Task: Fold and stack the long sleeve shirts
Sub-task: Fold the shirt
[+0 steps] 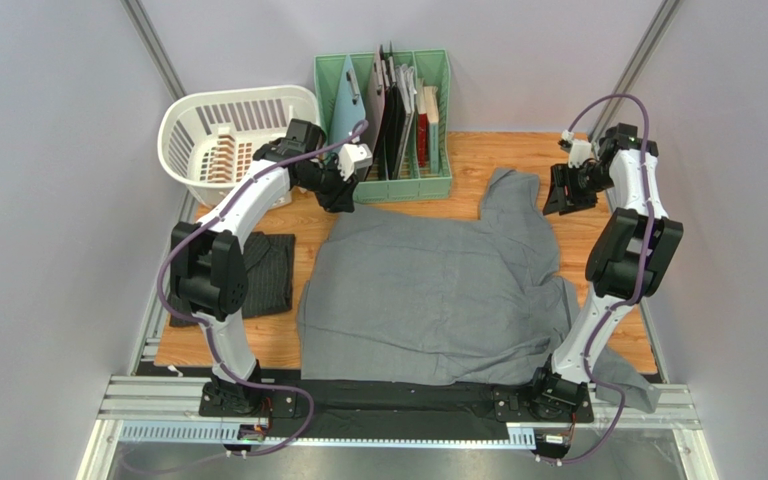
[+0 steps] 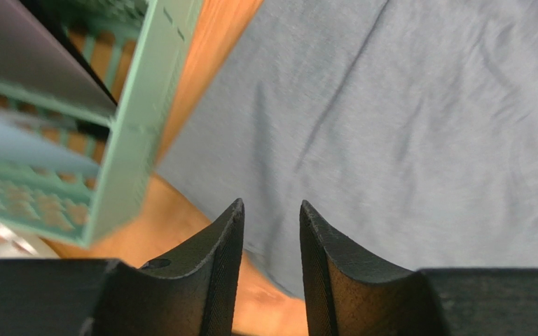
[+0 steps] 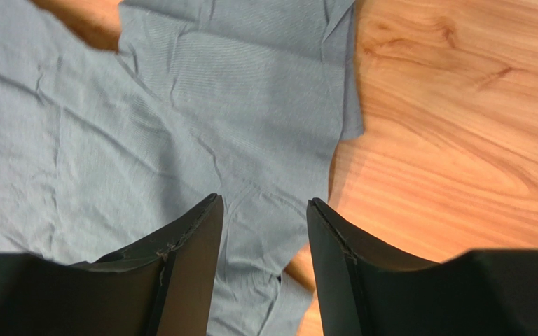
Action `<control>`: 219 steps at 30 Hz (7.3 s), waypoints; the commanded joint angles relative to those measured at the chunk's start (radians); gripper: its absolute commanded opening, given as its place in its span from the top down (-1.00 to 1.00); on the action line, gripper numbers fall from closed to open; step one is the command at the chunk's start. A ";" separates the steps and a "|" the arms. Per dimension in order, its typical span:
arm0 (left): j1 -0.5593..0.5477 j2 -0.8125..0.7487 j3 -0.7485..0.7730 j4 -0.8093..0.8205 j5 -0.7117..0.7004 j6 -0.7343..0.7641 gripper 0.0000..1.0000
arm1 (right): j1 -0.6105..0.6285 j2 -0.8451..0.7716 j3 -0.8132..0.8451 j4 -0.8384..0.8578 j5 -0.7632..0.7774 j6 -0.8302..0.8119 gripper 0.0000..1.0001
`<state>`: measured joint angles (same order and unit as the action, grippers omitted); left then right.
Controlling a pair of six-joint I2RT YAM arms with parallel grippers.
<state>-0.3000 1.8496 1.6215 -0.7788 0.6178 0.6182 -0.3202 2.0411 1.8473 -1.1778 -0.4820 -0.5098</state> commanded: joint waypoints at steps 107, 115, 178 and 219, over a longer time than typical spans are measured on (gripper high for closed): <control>-0.071 -0.225 -0.287 -0.181 -0.145 0.807 1.00 | -0.036 -0.508 -0.529 -0.161 -0.133 -0.252 1.00; -0.134 -0.237 -0.436 -0.269 -0.153 0.747 0.68 | -0.036 -0.535 -0.682 -0.167 -0.020 -0.352 0.36; -0.065 -0.110 -0.063 -0.192 -0.155 0.135 0.37 | -0.063 -0.289 -0.345 0.331 -0.448 0.398 1.00; -0.034 -0.482 -0.343 -0.005 0.045 0.066 0.19 | 0.557 -0.607 -0.882 0.271 0.007 -0.091 0.33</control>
<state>-0.3260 1.5143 1.3537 -0.9092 0.7406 0.6098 0.2470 1.4063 0.9516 -0.8440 -0.4625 -0.5575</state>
